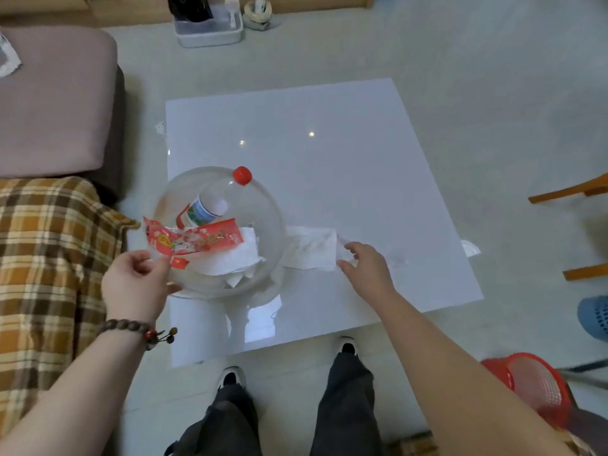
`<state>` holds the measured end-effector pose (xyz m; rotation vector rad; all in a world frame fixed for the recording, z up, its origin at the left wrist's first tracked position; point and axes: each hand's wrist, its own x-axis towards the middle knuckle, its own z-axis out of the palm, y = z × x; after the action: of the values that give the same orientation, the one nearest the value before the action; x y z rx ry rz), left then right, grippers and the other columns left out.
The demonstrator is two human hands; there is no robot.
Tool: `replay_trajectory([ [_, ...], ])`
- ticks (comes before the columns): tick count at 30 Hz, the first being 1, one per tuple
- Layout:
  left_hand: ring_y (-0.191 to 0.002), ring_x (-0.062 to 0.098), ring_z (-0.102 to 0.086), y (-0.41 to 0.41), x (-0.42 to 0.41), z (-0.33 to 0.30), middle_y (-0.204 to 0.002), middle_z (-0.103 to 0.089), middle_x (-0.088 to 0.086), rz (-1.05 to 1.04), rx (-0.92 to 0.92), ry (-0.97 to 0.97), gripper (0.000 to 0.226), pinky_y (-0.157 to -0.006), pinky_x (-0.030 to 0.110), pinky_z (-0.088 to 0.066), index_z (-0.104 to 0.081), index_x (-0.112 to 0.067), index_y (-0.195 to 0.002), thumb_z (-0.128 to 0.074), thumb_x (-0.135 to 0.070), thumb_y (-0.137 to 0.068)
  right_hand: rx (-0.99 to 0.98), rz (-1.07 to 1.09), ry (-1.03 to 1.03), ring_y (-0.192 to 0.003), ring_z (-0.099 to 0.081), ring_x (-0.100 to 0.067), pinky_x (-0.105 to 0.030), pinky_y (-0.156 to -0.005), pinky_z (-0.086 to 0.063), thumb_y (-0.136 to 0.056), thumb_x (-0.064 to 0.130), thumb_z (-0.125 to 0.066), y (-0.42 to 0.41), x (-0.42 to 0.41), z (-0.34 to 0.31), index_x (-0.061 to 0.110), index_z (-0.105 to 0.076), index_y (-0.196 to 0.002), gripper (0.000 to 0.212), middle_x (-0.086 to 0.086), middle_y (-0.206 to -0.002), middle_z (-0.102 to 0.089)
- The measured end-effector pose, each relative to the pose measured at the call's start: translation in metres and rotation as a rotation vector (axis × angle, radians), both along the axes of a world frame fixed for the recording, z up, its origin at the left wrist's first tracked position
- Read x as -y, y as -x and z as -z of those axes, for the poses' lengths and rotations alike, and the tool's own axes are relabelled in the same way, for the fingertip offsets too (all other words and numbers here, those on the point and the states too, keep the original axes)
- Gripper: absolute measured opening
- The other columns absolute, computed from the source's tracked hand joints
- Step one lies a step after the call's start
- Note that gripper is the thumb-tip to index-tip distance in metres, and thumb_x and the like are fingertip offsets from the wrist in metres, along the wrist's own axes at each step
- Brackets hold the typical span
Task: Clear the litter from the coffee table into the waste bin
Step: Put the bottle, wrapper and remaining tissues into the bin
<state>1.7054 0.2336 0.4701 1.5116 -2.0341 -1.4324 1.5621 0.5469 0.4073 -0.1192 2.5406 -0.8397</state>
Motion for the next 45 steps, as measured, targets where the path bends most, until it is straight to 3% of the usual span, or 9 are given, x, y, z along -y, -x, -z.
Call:
replay_trajectory([
  [4, -0.078, 0.038, -0.071, -0.01, -0.027, 0.015, -0.103, -0.063, 0.034, -0.132, 0.005, 0.007, 0.048, -0.065, 0.042, -0.063, -0.056, 0.006, -0.118, -0.06, -0.026, -0.082, 0.071, -0.158, -0.027, -0.121, -0.049, -0.025, -0.035, -0.099, -0.04, -0.088, 0.026, -0.062, 0.029, -0.017, 0.041, 0.013, -0.051, -0.129, 0.044, -0.01, -0.131, -0.053],
  [9, -0.058, 0.005, -0.068, -0.031, -0.052, 0.037, -0.091, -0.064, 0.01, -0.258, -0.004, -0.023, 0.032, -0.053, 0.021, -0.058, -0.057, -0.003, -0.114, -0.059, -0.026, -0.093, 0.088, -0.455, -0.046, -0.132, -0.034, -0.026, -0.036, -0.106, -0.034, -0.089, 0.026, -0.061, 0.047, 0.003, 0.083, 0.013, -0.042, -0.137, 0.053, -0.009, -0.143, -0.04],
  [14, -0.048, 0.003, -0.065, -0.046, -0.059, 0.06, -0.065, -0.062, -0.003, -0.357, -0.006, 0.006, 0.013, -0.049, 0.013, -0.053, -0.058, -0.013, -0.094, -0.05, -0.022, -0.099, -0.021, -0.708, -0.172, -0.122, -0.041, -0.029, -0.037, -0.097, -0.041, -0.088, 0.021, -0.06, 0.055, 0.032, 0.125, 0.013, -0.045, -0.131, 0.046, -0.009, -0.132, -0.045],
  [17, -0.047, 0.0, -0.063, -0.052, -0.059, 0.063, -0.054, -0.063, -0.013, -0.377, 0.049, 0.025, 0.026, -0.047, 0.007, -0.048, -0.053, -0.022, -0.074, -0.053, -0.013, -0.098, -0.108, -0.755, -0.263, -0.113, -0.044, -0.028, -0.035, -0.085, -0.043, -0.086, 0.013, -0.056, 0.052, 0.039, 0.144, 0.012, -0.05, -0.12, 0.034, -0.009, -0.122, -0.048],
  [23, -0.073, 0.025, -0.075, -0.071, -0.067, 0.05, -0.094, -0.07, 0.023, -0.418, -0.045, 0.028, 0.022, -0.07, 0.042, -0.061, -0.07, -0.017, -0.091, -0.068, -0.038, -0.084, -0.137, -0.695, -0.239, -0.104, -0.049, -0.028, -0.038, -0.073, -0.042, -0.081, -0.003, -0.047, 0.047, 0.05, 0.158, 0.009, -0.058, -0.104, 0.028, -0.009, -0.108, -0.056],
  [27, -0.065, 0.018, -0.072, -0.071, -0.072, 0.041, -0.084, -0.066, 0.023, -0.471, -0.017, 0.042, 0.031, -0.061, 0.031, -0.061, -0.068, -0.016, -0.093, -0.064, -0.041, -0.073, -0.103, -0.577, -0.13, -0.098, -0.055, -0.028, -0.037, -0.076, -0.046, -0.087, 0.004, -0.048, 0.045, 0.056, 0.126, 0.008, -0.063, -0.098, 0.019, -0.01, -0.101, -0.06],
  [31, -0.072, 0.029, -0.07, -0.066, -0.073, 0.031, -0.084, -0.065, 0.021, -0.47, 0.024, 0.04, 0.031, -0.05, 0.021, -0.057, -0.062, -0.001, -0.112, -0.063, -0.018, -0.086, -0.162, -0.443, 0.183, -0.081, -0.058, -0.024, -0.034, -0.071, -0.048, -0.085, 0.002, -0.054, 0.036, 0.066, 0.052, 0.008, -0.066, -0.089, 0.014, -0.007, -0.087, -0.061],
  [36, -0.073, 0.031, -0.069, -0.048, -0.083, 0.01, -0.083, -0.062, 0.02, -0.454, 0.016, 0.023, 0.02, -0.047, 0.021, -0.057, -0.06, -0.004, -0.107, -0.063, -0.012, -0.09, -0.219, -0.429, 0.531, -0.078, -0.061, -0.016, -0.023, -0.072, -0.048, -0.082, 0.005, -0.061, 0.008, 0.096, -0.047, 0.014, -0.068, -0.087, 0.012, -0.001, -0.087, -0.065],
  [45, -0.073, 0.032, -0.067, -0.017, -0.115, -0.021, -0.076, -0.062, 0.017, -0.393, -0.139, -0.052, 0.012, -0.047, 0.02, -0.055, -0.059, -0.015, -0.098, -0.066, -0.013, -0.089, -0.179, -0.846, 0.237, -0.106, -0.051, -0.025, -0.033, -0.075, -0.044, -0.086, 0.009, -0.056, -0.024, 0.151, -0.064, 0.011, -0.07, -0.095, 0.017, -0.01, -0.097, -0.063],
])
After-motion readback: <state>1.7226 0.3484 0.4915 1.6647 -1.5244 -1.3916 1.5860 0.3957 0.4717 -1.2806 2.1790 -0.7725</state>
